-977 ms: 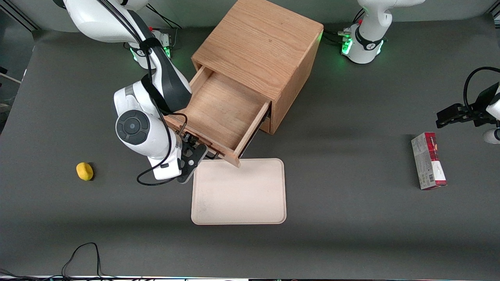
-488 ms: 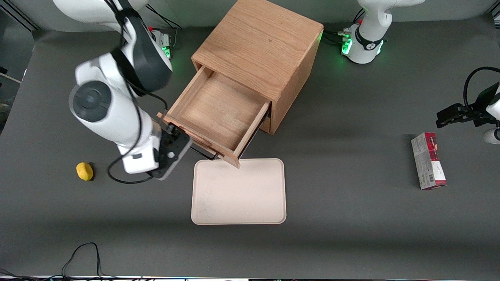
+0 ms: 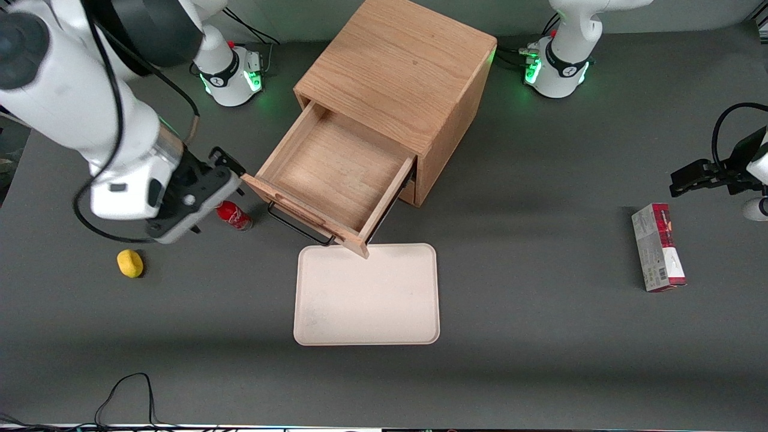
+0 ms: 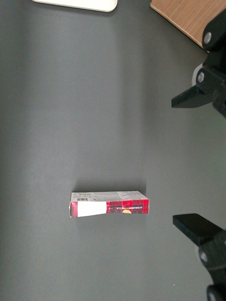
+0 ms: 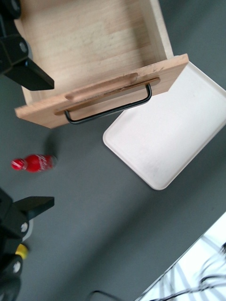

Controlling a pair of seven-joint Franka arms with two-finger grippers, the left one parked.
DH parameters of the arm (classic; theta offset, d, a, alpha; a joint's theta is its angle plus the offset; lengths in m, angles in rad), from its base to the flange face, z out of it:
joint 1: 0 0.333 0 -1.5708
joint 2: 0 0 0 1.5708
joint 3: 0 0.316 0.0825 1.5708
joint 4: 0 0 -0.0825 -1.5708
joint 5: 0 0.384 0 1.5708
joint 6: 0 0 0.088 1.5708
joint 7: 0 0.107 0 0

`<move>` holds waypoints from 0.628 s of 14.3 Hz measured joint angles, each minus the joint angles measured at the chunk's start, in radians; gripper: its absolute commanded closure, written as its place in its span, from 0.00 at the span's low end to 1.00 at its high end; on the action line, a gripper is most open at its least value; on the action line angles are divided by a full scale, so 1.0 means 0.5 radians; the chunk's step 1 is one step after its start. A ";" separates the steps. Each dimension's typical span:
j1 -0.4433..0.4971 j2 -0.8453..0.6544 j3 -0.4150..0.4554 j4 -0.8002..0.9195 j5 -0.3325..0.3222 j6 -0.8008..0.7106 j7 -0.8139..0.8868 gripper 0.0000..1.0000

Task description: Open upper drawer

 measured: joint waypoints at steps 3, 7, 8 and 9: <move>0.000 -0.084 -0.067 -0.009 -0.007 -0.124 0.395 0.00; -0.004 -0.096 -0.275 -0.038 -0.009 -0.150 0.552 0.00; -0.013 -0.097 -0.328 -0.043 -0.009 -0.150 0.553 0.00; -0.053 -0.103 -0.348 -0.055 -0.010 -0.145 0.559 0.00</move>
